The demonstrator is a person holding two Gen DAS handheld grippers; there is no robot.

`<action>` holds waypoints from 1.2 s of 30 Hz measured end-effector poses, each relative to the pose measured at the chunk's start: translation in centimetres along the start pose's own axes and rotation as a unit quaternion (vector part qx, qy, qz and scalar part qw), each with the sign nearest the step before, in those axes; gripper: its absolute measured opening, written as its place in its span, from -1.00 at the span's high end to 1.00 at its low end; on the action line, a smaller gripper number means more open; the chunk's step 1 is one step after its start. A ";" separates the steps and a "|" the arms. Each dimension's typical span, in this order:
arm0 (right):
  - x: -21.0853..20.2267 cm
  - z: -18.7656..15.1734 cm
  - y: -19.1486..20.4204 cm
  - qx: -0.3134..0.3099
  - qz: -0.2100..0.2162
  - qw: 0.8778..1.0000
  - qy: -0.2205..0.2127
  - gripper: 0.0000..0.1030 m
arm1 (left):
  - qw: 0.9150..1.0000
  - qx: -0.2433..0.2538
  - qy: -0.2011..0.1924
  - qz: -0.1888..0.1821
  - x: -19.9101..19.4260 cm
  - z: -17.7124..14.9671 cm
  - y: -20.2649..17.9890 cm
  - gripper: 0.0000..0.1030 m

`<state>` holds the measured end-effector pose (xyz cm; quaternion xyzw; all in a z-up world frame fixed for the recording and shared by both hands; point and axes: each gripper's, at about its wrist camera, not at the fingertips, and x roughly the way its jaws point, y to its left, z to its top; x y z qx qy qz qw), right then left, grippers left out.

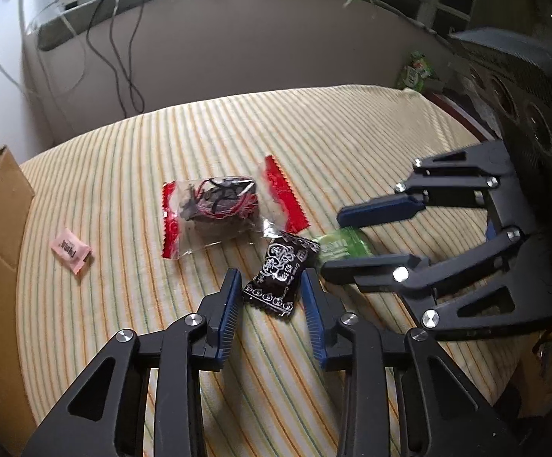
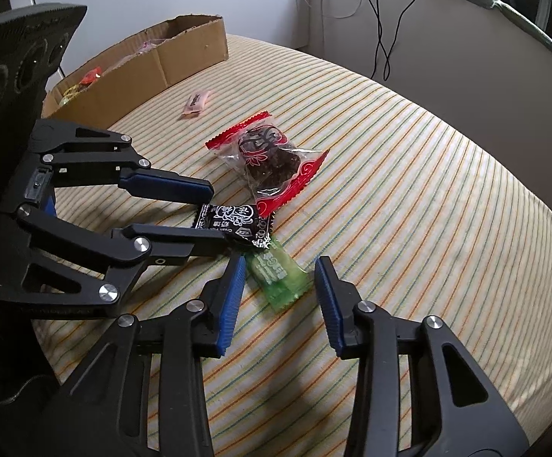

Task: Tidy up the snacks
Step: 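Close the right tool on the green candy while the left tool grasps the black candy, then carry the green candy and black candy over the box with both tools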

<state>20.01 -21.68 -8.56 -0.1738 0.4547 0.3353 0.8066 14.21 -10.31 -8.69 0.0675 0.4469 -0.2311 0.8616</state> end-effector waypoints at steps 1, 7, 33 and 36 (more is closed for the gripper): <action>-0.1 0.0 -0.1 0.000 -0.002 1.000 0.000 0.22 | 1.000 0.005 -0.002 0.007 -0.1 0.0 -0.1 0.39; -0.1 -0.2 -0.1 -0.014 -0.002 1.000 0.002 0.22 | 1.000 0.018 0.001 0.005 0.6 0.8 -0.7 0.39; 1.1 1.5 1.5 -0.075 0.004 0.997 0.024 0.54 | 1.000 -0.017 0.001 0.002 -0.3 -0.4 1.1 0.57; 0.9 1.3 2.0 -0.074 -0.004 0.997 0.025 0.56 | 1.000 -0.024 -0.008 0.005 -1.2 -0.7 1.6 0.57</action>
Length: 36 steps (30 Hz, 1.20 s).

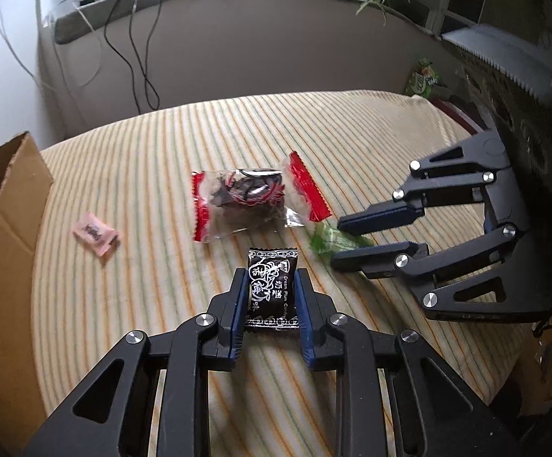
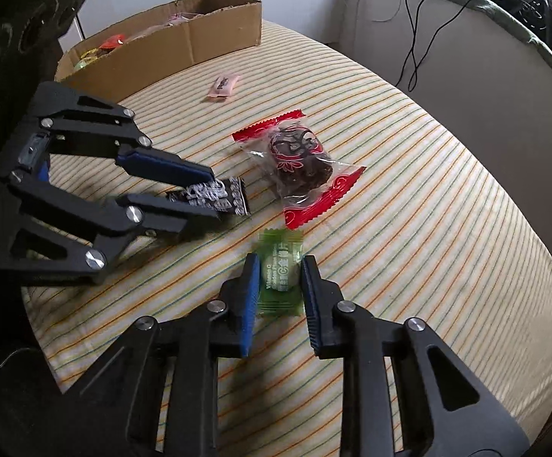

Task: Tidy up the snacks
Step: 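Carry the green candy and black candy over the box with both tools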

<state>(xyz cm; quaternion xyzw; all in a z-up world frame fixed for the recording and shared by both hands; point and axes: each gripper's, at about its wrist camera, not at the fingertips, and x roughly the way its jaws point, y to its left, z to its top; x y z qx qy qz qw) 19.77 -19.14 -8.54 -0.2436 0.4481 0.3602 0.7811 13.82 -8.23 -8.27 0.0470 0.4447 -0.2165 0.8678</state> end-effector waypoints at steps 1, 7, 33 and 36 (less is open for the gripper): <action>-0.1 0.0 0.0 0.004 0.000 1.000 -0.001 0.56 | 1.000 -0.002 -0.005 0.002 -0.2 0.0 0.0 0.57; -1.3 -0.2 0.6 0.027 0.003 1.000 -0.016 0.57 | 0.999 -0.006 -0.029 0.012 -2.3 0.0 0.2 0.57; -5.1 9.3 7.1 0.014 0.014 0.993 -0.117 0.57 | 0.986 -0.069 -0.120 0.096 -11.7 -2.5 8.3 0.57; -4.7 10.7 7.9 0.012 0.021 0.992 -0.122 0.57 | 0.983 -0.079 -0.124 0.106 -12.2 -2.8 9.4 0.57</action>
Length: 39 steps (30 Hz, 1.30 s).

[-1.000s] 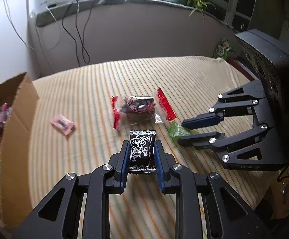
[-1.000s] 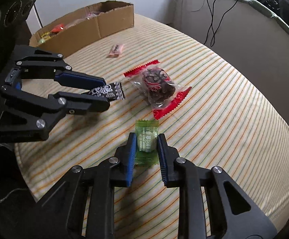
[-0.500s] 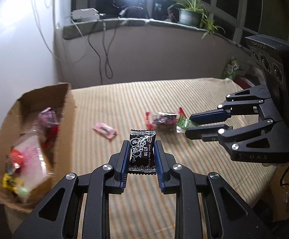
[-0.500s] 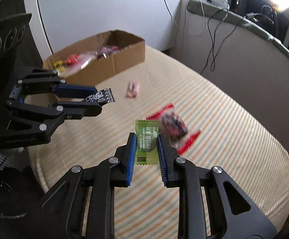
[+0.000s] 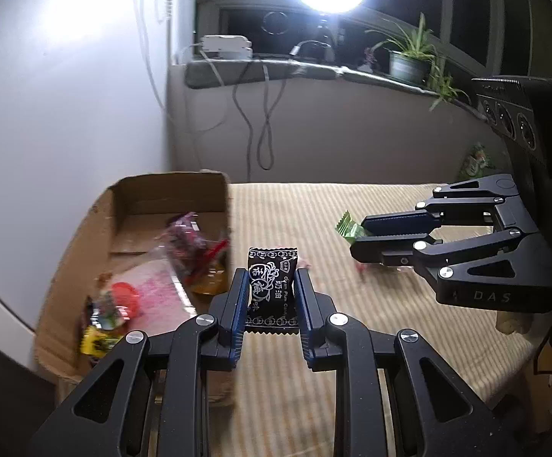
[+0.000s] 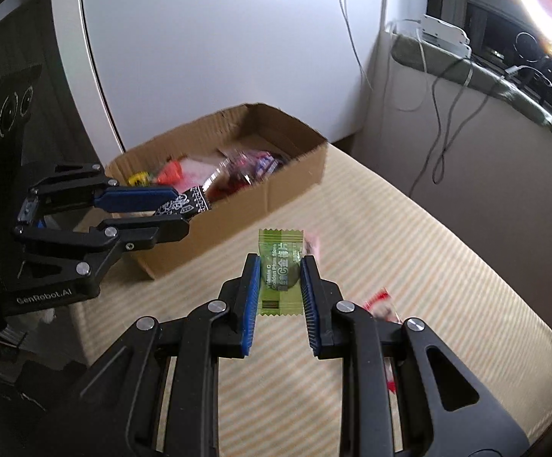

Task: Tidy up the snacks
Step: 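Carry the green candy and black candy over the box with both tools, then open both tools to drop the candies into the box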

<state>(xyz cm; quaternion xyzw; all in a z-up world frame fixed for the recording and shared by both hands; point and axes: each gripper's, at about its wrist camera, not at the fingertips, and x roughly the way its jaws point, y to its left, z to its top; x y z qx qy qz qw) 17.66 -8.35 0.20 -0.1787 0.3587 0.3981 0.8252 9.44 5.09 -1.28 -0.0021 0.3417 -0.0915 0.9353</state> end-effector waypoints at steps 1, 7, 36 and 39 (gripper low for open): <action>0.4 0.5 0.4 -0.001 0.002 1.000 -0.002 0.57 | 1.000 -0.004 -0.001 0.004 -0.1 0.0 0.5 0.57; 2.5 3.1 1.6 -0.009 0.016 1.000 -0.008 0.57 | 0.999 -0.023 -0.009 0.026 -0.4 0.3 3.0 0.57; 11.4 8.7 3.3 -0.017 0.054 0.998 0.016 0.56 | 0.996 -0.058 0.009 0.071 1.6 0.2 8.5 0.56; 11.6 8.7 3.3 -0.015 0.054 0.998 0.017 0.56 | 0.996 -0.059 0.008 0.073 1.6 0.2 8.6 0.56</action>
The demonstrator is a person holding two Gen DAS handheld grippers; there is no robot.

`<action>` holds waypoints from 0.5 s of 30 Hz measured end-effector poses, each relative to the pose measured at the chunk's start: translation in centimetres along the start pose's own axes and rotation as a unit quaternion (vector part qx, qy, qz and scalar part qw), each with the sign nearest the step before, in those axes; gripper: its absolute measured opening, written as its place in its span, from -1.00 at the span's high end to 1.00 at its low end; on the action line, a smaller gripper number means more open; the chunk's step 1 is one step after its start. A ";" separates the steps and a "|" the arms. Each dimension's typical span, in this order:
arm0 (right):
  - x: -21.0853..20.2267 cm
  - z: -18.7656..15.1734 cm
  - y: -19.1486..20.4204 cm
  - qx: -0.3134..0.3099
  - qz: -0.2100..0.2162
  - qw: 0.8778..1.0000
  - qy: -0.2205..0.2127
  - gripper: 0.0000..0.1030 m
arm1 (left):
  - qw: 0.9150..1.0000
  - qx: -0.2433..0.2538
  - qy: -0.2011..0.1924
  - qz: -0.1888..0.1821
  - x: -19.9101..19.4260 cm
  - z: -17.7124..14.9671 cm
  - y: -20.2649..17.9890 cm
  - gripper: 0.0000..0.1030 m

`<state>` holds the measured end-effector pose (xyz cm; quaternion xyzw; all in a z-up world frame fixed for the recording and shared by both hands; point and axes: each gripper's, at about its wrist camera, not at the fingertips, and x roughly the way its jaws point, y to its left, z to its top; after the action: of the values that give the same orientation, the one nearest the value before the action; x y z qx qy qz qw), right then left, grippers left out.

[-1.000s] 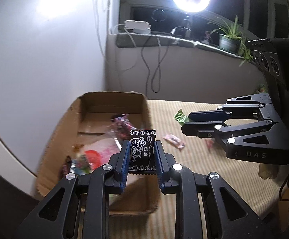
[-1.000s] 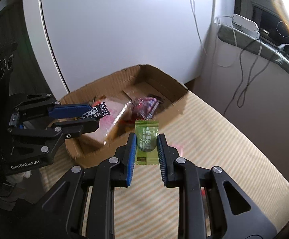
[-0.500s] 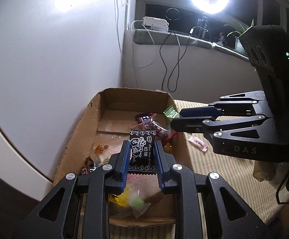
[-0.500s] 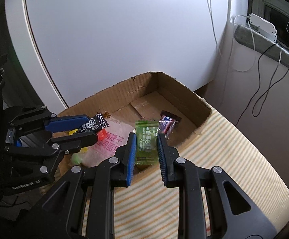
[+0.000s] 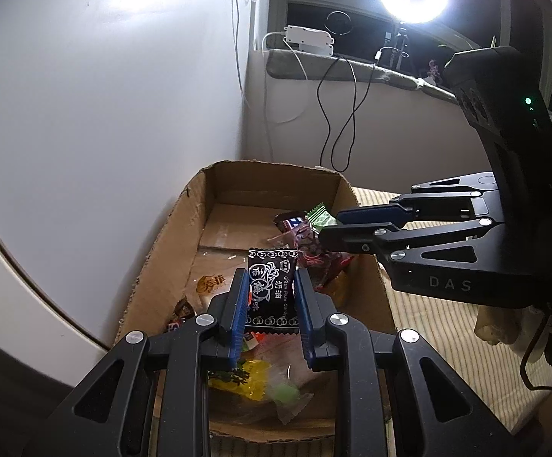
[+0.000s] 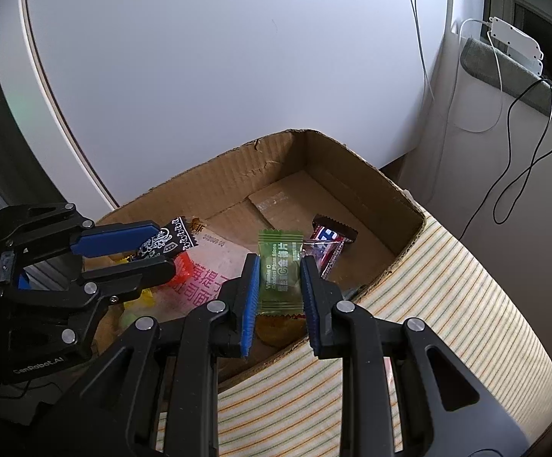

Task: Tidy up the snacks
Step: 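Open both tools to drop the candies into the box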

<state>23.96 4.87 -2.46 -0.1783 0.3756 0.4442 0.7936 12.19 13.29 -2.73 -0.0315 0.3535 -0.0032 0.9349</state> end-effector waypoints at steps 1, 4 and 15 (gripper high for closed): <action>0.0 0.0 0.0 0.000 -0.001 1.000 -0.002 0.56 | 1.000 0.001 0.000 0.001 0.0 0.0 0.0 0.56; 0.1 0.1 0.0 0.000 -0.002 1.000 -0.002 0.54 | 1.000 0.002 -0.001 0.004 -0.1 0.0 0.0 0.55; -1.4 0.3 -0.2 0.006 -0.029 0.999 -0.026 -0.54 | 1.000 0.008 -0.011 0.022 -0.6 0.1 -0.1 -0.12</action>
<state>23.86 4.16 -1.20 -0.1730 0.3524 0.4235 0.8164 11.79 13.20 -2.28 -0.0158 0.3439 0.0150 0.9388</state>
